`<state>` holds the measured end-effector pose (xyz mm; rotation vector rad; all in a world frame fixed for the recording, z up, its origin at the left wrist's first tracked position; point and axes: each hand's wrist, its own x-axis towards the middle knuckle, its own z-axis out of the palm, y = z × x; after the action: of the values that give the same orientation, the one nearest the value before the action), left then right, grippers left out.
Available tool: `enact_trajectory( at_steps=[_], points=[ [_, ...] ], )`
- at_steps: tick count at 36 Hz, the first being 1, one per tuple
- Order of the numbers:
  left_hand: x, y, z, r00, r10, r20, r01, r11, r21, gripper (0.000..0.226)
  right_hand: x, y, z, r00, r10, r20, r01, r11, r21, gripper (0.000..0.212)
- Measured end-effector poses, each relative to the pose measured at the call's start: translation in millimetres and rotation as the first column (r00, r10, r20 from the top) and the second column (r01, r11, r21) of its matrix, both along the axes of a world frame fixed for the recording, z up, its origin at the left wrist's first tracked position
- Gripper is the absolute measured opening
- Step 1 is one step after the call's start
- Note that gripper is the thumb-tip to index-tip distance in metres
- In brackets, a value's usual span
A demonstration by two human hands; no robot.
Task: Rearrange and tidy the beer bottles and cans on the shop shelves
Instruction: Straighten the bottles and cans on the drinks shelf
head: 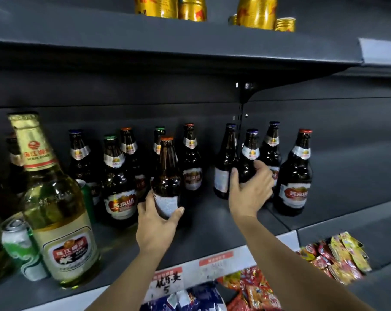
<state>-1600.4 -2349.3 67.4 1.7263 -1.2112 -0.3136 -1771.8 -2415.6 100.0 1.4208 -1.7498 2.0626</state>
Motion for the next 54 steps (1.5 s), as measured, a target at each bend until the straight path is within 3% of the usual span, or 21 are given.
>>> enact_trajectory(
  at_steps=[2, 5, 7, 9, 16, 22, 28, 32, 34, 38, 40, 42, 49, 52, 54],
  points=[
    [0, 0, 0, 1.000, 0.004, 0.000, -0.004, 1.000, -0.001, 0.087, -16, -1, -6, 1.000, 0.006, -0.003, -0.005, 0.985, 0.174, 0.076],
    [1, 0, -2, 1.000, -0.002, -0.009, 0.002, 1.000, -0.019, 0.087, -33, -4, -12, 0.980, 0.179, 0.087, -0.199, 0.884, 0.423, 0.103],
    [2, -1, -3, 1.000, -0.001, -0.010, 0.001, 1.000, -0.016, 0.087, -39, -6, -13, 0.954, 0.244, 0.173, -0.299, 0.808, 0.507, 0.105],
    [2, -1, -3, 1.000, 0.000, -0.013, 0.000, 1.000, -0.017, 0.087, -40, -5, -13, 0.958, 0.243, 0.150, -0.285, 0.787, 0.547, 0.098],
    [2, -3, -4, 1.000, 0.002, 0.006, -0.002, 1.000, -0.028, 0.085, -24, 10, -12, 0.955, 0.296, 0.031, -0.260, 0.781, 0.567, 0.071],
    [1, -3, -4, 1.000, 0.004, 0.026, -0.003, 1.000, -0.022, 0.087, 9, 15, -13, 0.905, 0.426, 0.012, -0.353, 0.733, 0.582, 0.083],
    [2, -2, -5, 1.000, 0.004, 0.023, -0.004, 0.999, -0.033, 0.087, 8, 15, -18, 0.828, 0.559, 0.040, -0.487, 0.683, 0.544, 0.079],
    [2, -3, -5, 1.000, 0.007, 0.021, -0.006, 0.999, -0.047, 0.086, -18, 5, -11, 0.918, 0.364, 0.159, -0.397, 0.852, 0.343, 0.051],
    [1, -4, -5, 1.000, 0.007, 0.018, -0.006, 0.999, -0.039, 0.086, -29, -12, -2, 0.902, 0.322, 0.286, -0.406, 0.860, 0.309, 0.047],
    [2, -4, -7, 1.000, 0.014, 0.014, -0.013, 0.999, -0.037, 0.087, -42, -49, 11, 0.694, 0.559, 0.455, -0.720, 0.562, 0.407, 0.086],
    [3, -4, -8, 1.000, 0.015, 0.021, -0.015, 0.999, -0.033, 0.088, -42, -63, 13, 0.658, 0.600, 0.455, -0.747, 0.445, 0.494, 0.100],
    [4, -5, -8, 1.000, 0.013, 0.022, -0.013, 1.000, -0.025, 0.088, -43, -73, 12, 0.653, 0.614, 0.443, -0.742, 0.402, 0.536, 0.104],
    [5, -7, -9, 1.000, 0.008, 0.007, -0.008, 0.999, -0.040, 0.089, -51, -95, 10, 0.662, 0.655, 0.365, -0.726, 0.439, 0.529, 0.117],
    [5, -7, -10, 1.000, 0.005, 0.002, -0.004, 0.999, -0.044, 0.088, -40, -100, 3, 0.842, 0.527, 0.114, -0.472, 0.618, 0.629, 0.090],
    [6, -8, -11, 1.000, 0.002, -0.001, -0.002, 0.999, -0.054, 0.089, -27, -97, -1, 0.902, 0.424, -0.081, -0.289, 0.733, 0.616, 0.072]
  ],
)
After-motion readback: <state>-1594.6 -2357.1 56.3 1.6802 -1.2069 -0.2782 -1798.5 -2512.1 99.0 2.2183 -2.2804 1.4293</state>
